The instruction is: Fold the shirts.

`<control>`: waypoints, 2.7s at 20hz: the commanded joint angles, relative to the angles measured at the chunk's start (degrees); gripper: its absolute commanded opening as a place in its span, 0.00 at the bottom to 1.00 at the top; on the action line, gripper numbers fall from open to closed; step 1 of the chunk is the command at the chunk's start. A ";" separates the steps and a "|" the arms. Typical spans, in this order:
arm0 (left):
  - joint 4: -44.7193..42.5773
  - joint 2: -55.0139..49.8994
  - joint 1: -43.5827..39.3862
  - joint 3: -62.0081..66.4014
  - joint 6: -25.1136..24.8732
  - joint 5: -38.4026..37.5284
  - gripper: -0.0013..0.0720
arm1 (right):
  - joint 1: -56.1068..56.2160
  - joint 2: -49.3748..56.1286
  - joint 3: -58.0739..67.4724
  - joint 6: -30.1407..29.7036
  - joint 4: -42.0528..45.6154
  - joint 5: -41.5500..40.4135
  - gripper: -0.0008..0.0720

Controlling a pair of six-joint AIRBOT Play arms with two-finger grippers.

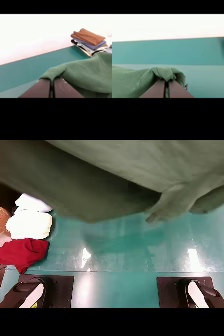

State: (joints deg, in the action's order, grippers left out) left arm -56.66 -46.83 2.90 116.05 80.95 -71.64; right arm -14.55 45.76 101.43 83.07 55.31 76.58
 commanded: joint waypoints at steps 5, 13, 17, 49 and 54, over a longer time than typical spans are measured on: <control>-7.56 -5.95 0.00 -19.45 1.66 -0.68 0.05 | 5.20 17.11 8.39 3.06 0.00 11.78 0.04; -2.89 -32.02 0.00 -36.15 -0.76 13.75 0.05 | 16.68 40.76 -7.58 1.25 0.22 -7.04 0.04; -0.22 -38.51 0.00 -36.17 -0.74 15.78 0.53 | 16.48 48.02 -7.50 1.29 -1.73 -12.48 0.59; 12.02 -8.74 -14.69 -91.47 4.33 21.59 0.48 | 1.22 21.68 -35.21 -6.47 -3.23 -3.39 0.63; 7.41 -8.68 -9.66 -86.42 4.13 20.11 0.05 | -0.39 21.68 -35.28 -6.62 2.38 -0.74 0.63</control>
State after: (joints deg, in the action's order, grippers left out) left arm -46.09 -55.57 -9.50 26.72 84.99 -50.15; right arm -13.98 67.46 66.19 76.51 53.60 73.87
